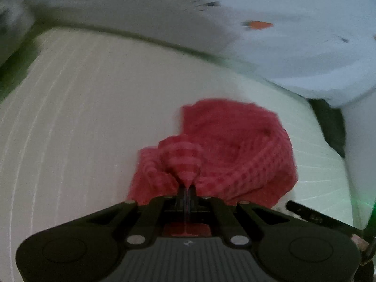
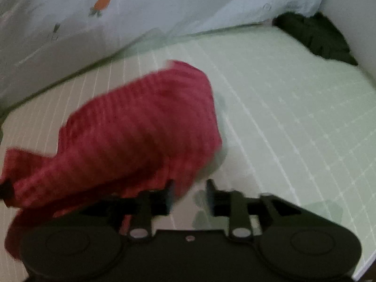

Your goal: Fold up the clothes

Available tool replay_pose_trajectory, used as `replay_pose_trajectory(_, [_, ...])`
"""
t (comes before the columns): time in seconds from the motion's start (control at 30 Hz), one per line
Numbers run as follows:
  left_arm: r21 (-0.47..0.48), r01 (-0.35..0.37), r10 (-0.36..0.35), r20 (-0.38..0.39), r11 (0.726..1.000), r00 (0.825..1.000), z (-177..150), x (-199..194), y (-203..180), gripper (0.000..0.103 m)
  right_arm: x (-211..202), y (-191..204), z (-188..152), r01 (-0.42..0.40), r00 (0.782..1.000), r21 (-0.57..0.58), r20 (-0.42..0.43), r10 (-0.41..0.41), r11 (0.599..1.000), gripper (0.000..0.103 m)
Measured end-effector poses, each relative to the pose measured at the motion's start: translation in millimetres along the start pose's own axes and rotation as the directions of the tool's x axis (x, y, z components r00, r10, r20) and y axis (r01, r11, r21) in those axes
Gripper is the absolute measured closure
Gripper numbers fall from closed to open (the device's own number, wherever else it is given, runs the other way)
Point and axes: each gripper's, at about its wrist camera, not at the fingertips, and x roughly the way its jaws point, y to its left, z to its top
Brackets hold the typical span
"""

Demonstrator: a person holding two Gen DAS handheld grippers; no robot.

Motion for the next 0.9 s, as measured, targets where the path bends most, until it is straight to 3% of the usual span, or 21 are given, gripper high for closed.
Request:
replay_pose_trajectory(0.07, [-0.069, -0.009, 0.010, 0.014, 0.998, 1.000, -8.5, -10.0, 12.3, 0.097, -5.8, -2.8, -2.0, -0.002, 1.000, -0.015, 0.016, 0.003, 1.000, 0.059])
replay_pose_trajectory(0.13, [-0.123, -0.028, 0.034, 0.045, 0.992, 0.998, -12.0, -19.9, 20.0, 0.089, -8.4, -5.5, -0.9, 0.001, 0.999, -0.025, 0.035, 0.000, 1.000, 0.037])
replay_pose_trajectory(0.2, [-0.177, -0.045, 0.059, 0.074, 0.983, 0.996, -15.6, -29.8, 27.8, 0.077, -8.0, -8.0, 2.9, 0.009, 0.998, -0.030, 0.059, -0.007, 1.000, 0.023])
replay_pose_trajectory(0.27, [-0.238, -0.045, 0.068, 0.088, 0.970, 0.994, -14.0, -31.3, 35.4, 0.070, -8.3, -6.5, 5.9, 0.012, 0.997, -0.041, 0.077, -0.009, 0.999, 0.019])
replay_pose_trajectory(0.33, [-0.289, -0.049, 0.078, 0.091, 0.956, 0.993, -11.9, -28.6, 41.7, 0.064, -5.5, -7.2, 13.0, 0.011, 0.996, -0.051, 0.091, -0.006, 0.999, 0.008])
replay_pose_trajectory(0.4, [-0.326, -0.063, 0.094, 0.080, 0.943, 0.992, -8.5, -24.1, 45.0, 0.055, -2.8, -8.0, 20.0, 0.010, 0.994, -0.060, 0.105, -0.004, 0.998, 0.004])
replay_pose_trajectory(0.53, [-0.385, -0.062, 0.092, 0.061, 0.921, 0.994, -3.2, -12.1, 52.0, 0.054, 4.7, -10.0, 36.3, -0.001, 0.992, -0.069, 0.129, 0.010, 0.998, 0.003])
replay_pose_trajectory(0.9, [-0.369, -0.089, 0.081, -0.038, 0.925, 0.996, 23.0, 36.9, 46.9, 0.041, 92.4, -5.8, 117.3, -0.037, 0.997, -0.156, 0.067, 0.048, 0.987, 0.003])
